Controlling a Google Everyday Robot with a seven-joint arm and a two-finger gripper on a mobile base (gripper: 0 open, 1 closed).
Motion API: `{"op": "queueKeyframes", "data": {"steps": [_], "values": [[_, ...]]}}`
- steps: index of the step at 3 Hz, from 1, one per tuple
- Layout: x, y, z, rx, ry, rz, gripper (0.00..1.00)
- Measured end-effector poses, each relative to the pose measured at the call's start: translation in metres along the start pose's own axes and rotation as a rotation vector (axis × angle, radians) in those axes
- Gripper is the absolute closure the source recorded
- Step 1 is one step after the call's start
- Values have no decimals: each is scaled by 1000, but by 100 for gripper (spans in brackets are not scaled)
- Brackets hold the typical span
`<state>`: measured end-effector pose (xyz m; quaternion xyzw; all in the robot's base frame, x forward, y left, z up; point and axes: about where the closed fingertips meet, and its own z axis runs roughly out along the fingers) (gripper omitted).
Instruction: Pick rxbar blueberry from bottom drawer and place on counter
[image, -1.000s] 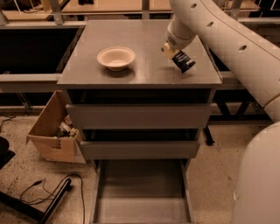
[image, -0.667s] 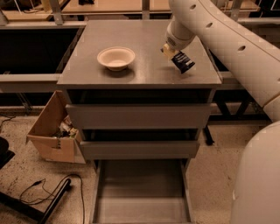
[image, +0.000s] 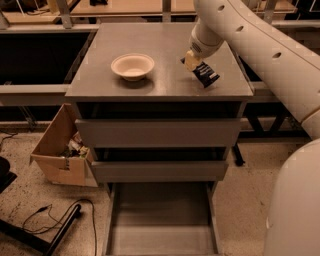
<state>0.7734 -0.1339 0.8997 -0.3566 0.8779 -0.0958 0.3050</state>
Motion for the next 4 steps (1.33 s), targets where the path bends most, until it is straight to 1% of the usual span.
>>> {"op": "queueKeyframes", "data": {"steps": [1,2,3,4], "values": [[0,0,0,0,0,0,4],[0,0,0,0,0,0,0],[2,2,-81,57,-115,75,0],[-10,45,-183,64,-310,186,0]]}}
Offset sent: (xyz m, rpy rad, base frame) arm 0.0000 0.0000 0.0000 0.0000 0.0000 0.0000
